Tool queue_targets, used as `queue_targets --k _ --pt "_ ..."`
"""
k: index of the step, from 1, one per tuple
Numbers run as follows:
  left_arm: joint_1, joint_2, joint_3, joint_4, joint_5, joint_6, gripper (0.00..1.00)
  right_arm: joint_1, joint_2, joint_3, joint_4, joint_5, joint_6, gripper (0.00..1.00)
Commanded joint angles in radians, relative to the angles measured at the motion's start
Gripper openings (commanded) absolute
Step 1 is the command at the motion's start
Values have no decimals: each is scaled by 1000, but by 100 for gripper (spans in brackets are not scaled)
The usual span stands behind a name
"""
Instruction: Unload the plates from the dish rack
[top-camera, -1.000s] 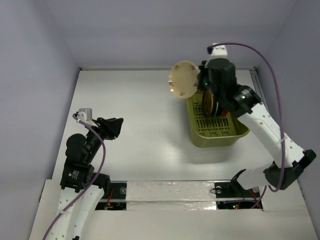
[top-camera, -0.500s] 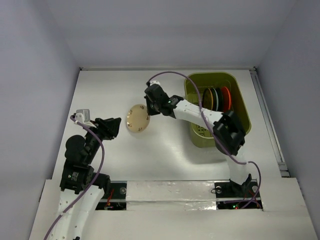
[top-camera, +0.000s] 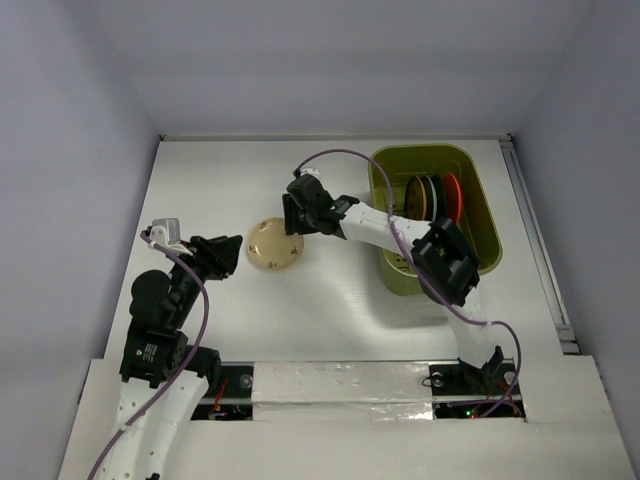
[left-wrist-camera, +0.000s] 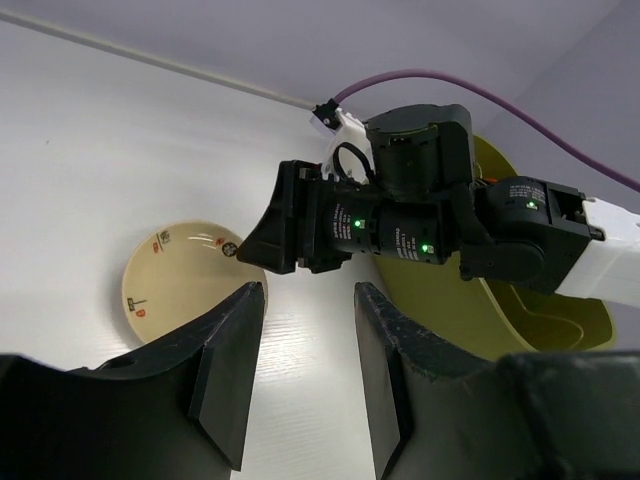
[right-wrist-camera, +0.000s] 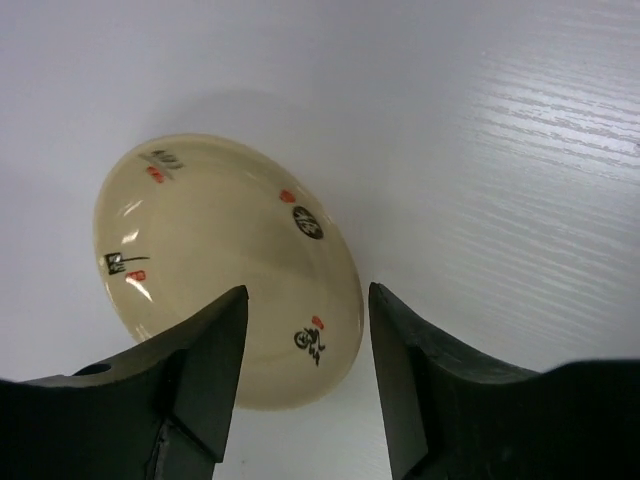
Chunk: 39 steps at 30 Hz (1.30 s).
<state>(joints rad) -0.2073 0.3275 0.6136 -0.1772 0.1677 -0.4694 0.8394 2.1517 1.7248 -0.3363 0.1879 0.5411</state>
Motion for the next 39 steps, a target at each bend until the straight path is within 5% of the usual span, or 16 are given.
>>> queue_targets --k 1,7,9,10,13,21,24,29,39 --pt "3 -8 0 33 3 -3 38 4 -68 -2 40 33 0 59" --pt "3 -10 0 33 4 -3 38 4 -300 -40 -3 143 -79 54" --pt "3 -11 0 33 4 -3 38 4 -373 -73 -21 244 -122 39" --pt "3 -13 -2 35 7 -3 38 -17 -410 -85 -45 280 -136 19" --pt "3 -16 -2 36 9 -3 38 -84 -550 -169 -82 364 -170 0" --pt "3 -16 -3 38 15 -3 38 -313 -757 -379 -153 396 -222 0" --pt "3 -13 -3 39 18 -2 38 -364 -748 -401 -182 407 -243 6" --pt "3 -8 -2 39 18 -2 38 -399 -687 -395 -191 401 -271 31" --pt "3 -1 -3 39 21 0 38 -428 -578 -370 -196 438 -296 32"
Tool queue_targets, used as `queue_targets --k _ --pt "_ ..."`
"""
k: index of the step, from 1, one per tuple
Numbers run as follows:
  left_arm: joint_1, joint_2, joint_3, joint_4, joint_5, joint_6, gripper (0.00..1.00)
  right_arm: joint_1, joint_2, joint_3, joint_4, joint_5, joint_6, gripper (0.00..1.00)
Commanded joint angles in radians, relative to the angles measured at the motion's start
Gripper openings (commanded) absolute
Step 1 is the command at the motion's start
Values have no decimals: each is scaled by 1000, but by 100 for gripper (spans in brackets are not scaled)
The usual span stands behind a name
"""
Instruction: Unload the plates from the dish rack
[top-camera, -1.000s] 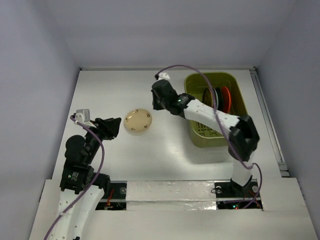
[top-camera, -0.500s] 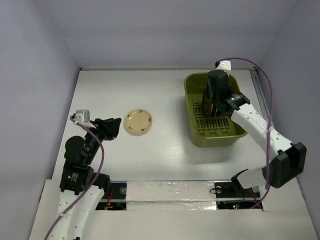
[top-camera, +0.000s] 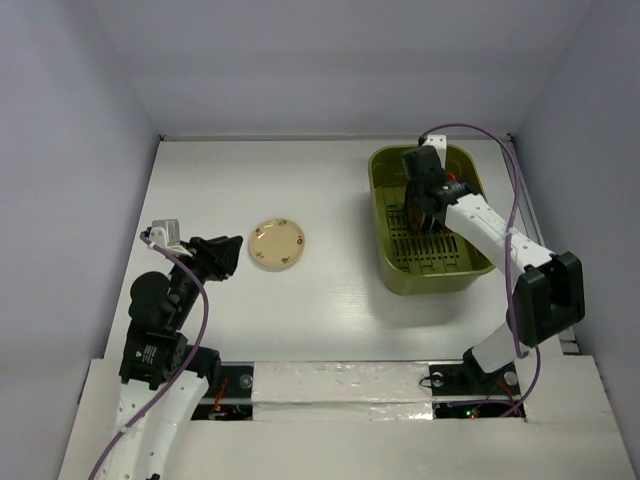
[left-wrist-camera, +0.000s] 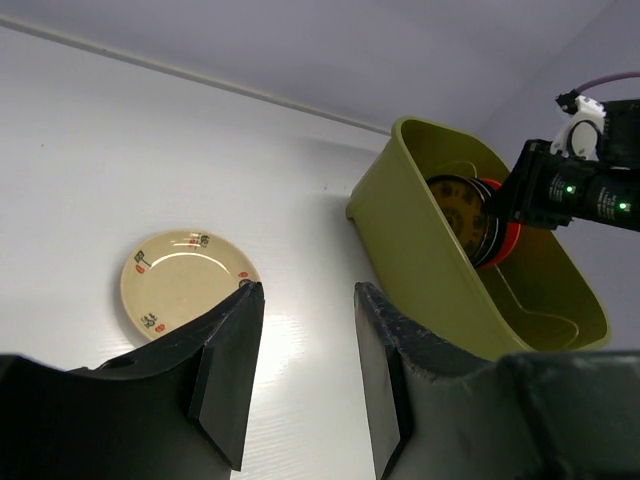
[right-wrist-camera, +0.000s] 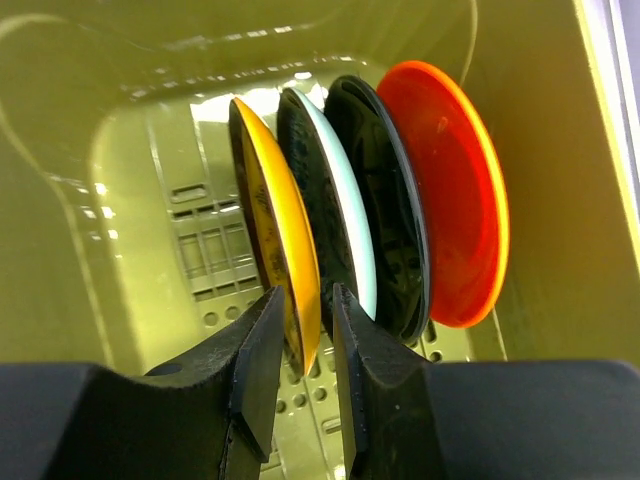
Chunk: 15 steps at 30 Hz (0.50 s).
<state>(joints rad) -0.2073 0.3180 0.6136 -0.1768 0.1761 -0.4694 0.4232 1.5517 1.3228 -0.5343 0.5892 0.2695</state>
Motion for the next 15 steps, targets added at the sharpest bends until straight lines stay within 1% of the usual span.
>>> queue_targets --k 1,6,12,13,15 --pt "3 9 -3 40 13 0 38 -12 30 36 3 32 -27 31" --pt "3 10 -3 39 14 0 38 -12 74 52 10 46 -42 27" --pt "3 10 -3 42 14 0 38 -12 87 82 -7 72 -58 11" --pt "3 9 -3 42 14 0 38 -12 85 85 -12 73 -61 7" --pt "3 7 -3 42 14 0 38 -12 71 92 -16 80 -70 4"
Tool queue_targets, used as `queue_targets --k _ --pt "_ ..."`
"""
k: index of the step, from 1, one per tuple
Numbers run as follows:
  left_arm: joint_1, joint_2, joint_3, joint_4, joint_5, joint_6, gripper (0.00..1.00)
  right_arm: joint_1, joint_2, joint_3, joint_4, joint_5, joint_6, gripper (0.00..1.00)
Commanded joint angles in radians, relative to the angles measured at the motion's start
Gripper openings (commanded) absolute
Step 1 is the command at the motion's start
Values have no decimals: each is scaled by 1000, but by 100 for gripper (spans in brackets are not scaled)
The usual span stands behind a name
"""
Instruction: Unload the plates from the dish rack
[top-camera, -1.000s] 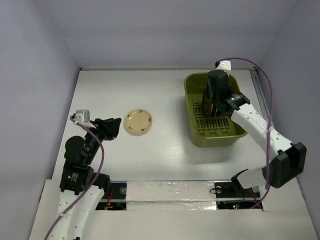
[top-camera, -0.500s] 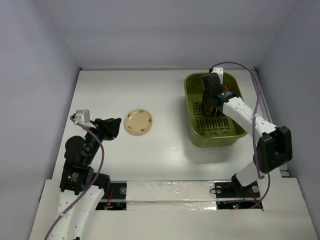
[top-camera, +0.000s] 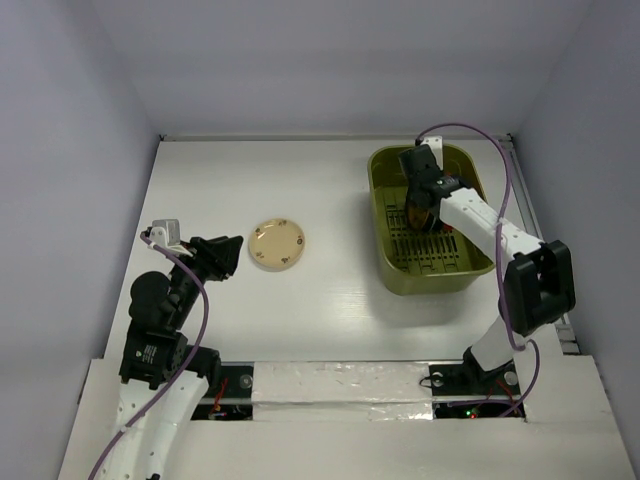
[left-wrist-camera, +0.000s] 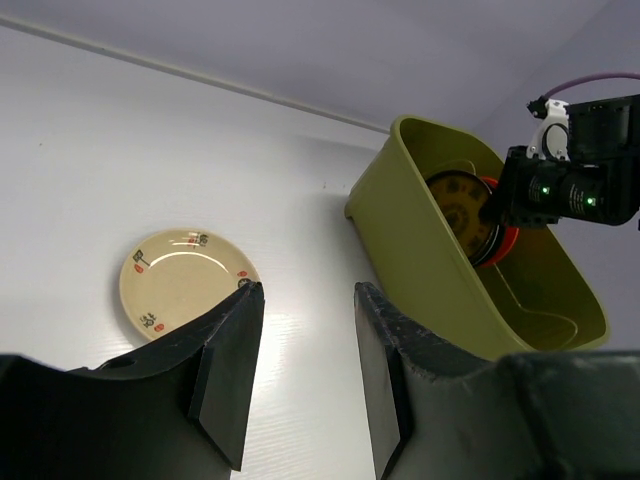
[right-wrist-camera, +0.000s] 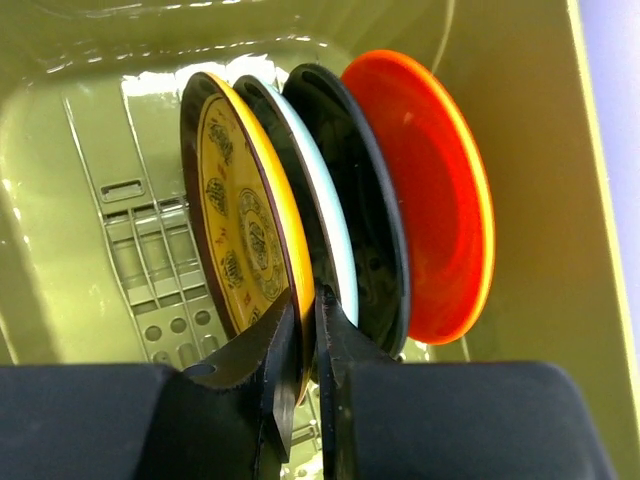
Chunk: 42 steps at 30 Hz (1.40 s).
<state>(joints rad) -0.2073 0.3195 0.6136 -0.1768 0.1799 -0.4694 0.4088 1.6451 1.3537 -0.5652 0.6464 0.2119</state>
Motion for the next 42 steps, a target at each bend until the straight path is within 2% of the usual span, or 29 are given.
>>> queue_targets --k 1,15,19,21,23,30,34,42 --pt "3 6 -5 42 12 -2 38 2 -30 67 7 25 -14 2" --pt "3 -7 -5 43 9 -3 38 21 -189 200 -107 35 -48 0" --pt "3 -8 -8 45 10 -5 38 45 -275 205 -82 -135 -19 0" --pt "3 -8 -8 45 10 -6 38 90 -314 191 -44 -265 9 0" --pt "3 -8 -8 43 9 -5 38 171 -315 171 19 -321 49 0" --pt "3 0 -5 40 3 -5 38 347 -139 130 267 -536 219 0" --pt "3 6 -5 39 -2 -5 38 371 34 145 392 -640 293 0" --pt "3 9 -6 42 3 -5 38 371 251 220 475 -749 401 0"
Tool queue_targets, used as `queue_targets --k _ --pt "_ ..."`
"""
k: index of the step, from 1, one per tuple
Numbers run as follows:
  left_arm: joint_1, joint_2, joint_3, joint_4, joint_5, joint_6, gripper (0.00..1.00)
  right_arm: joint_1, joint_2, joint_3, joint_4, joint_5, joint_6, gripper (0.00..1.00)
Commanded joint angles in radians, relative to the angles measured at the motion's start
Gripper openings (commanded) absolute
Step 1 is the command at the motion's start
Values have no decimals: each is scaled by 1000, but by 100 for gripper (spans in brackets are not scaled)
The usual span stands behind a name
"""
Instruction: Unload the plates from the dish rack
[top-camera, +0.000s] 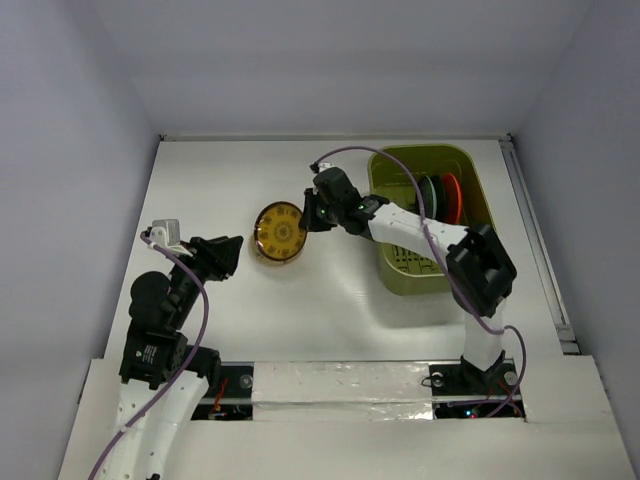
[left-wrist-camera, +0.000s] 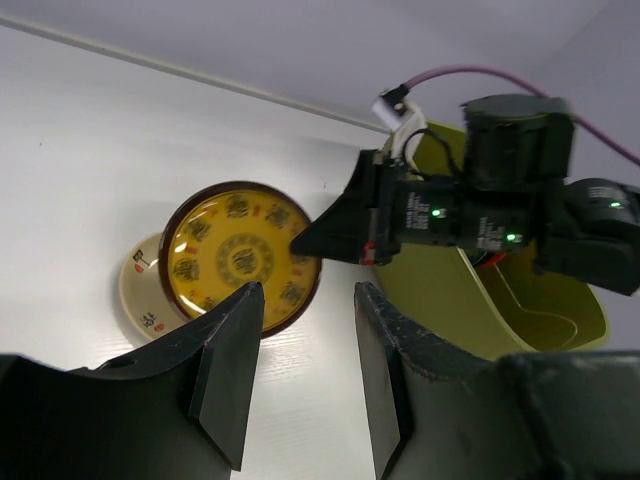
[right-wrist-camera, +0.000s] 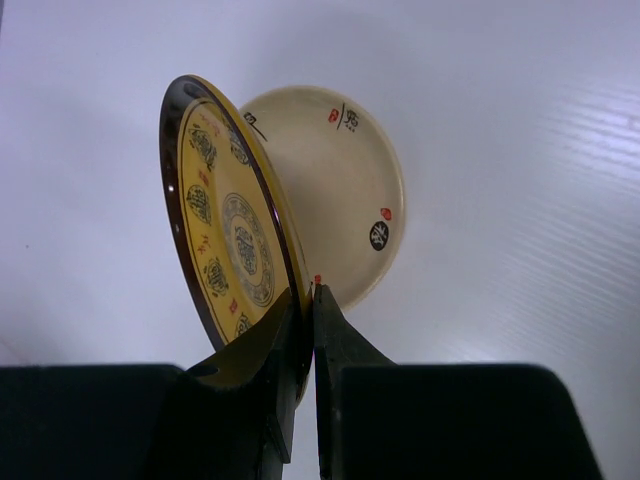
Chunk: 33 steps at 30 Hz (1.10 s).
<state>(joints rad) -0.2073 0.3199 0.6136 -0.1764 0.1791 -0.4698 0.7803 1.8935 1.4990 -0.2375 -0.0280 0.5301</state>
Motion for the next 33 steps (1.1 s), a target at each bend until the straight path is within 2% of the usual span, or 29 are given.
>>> queue_targets --k 1,7,12,18,19,21,22,28,31,32,33 --pt "3 10 -5 41 5 -6 38 -1 16 72 168 -78 94 0" --pt "13 11 -8 45 11 -6 38 -1 113 50 207 -96 157 3" --pt "13 11 -8 46 14 -6 38 -1 150 43 188 -79 159 14" --pt "13 10 -8 48 17 -4 38 -1 133 30 162 -30 151 37" --pt "13 10 -8 48 17 -6 38 -1 131 32 152 -24 148 46" --pt "13 10 -9 46 17 -6 38 -1 121 36 132 -13 137 54" --pt "13 11 -9 48 17 -6 38 8 113 38 113 3 133 66" --pt "13 5 -8 48 20 -4 38 17 1 46 5 131 59 83" --pt "13 1 -9 48 22 -4 38 17 -62 34 -45 204 21 84" --pt "13 -1 -9 49 20 -6 38 17 -117 24 -52 230 10 78" --pt "13 -2 -9 49 20 -4 38 17 -147 4 -60 264 -17 66"
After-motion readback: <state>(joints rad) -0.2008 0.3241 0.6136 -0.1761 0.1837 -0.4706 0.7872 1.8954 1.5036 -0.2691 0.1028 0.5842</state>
